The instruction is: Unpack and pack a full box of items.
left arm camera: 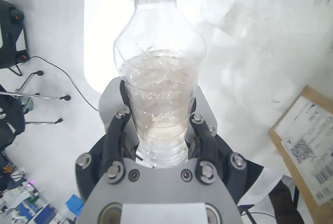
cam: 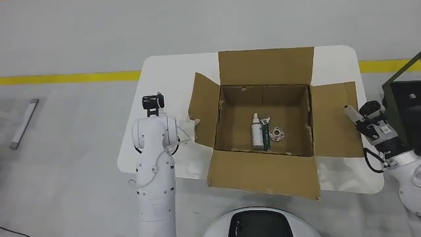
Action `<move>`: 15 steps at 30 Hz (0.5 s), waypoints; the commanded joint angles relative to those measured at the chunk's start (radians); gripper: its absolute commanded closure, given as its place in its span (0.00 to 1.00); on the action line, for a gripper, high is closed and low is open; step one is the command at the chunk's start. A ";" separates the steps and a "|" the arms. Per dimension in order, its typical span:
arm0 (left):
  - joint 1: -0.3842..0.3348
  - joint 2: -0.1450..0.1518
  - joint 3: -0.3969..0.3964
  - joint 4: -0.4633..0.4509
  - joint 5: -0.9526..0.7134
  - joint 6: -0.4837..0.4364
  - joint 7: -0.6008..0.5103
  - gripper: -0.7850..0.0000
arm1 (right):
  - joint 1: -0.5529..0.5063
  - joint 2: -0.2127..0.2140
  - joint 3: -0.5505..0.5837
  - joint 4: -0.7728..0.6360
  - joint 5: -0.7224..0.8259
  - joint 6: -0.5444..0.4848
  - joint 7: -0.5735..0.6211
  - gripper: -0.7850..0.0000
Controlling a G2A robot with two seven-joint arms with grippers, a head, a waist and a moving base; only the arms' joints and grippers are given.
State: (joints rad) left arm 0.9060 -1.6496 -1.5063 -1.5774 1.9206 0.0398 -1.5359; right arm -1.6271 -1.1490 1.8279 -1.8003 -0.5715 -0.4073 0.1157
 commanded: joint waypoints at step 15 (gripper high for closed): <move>0.056 -0.014 0.066 0.119 0.008 -0.057 0.000 1.00 | -0.025 0.000 0.037 -0.020 0.003 0.002 -0.004 0.00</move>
State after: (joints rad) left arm 0.9620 -1.6632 -1.4417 -1.4650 1.9336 -0.0208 -1.5359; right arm -1.6522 -1.1486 1.8639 -1.8193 -0.5678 -0.4063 0.1110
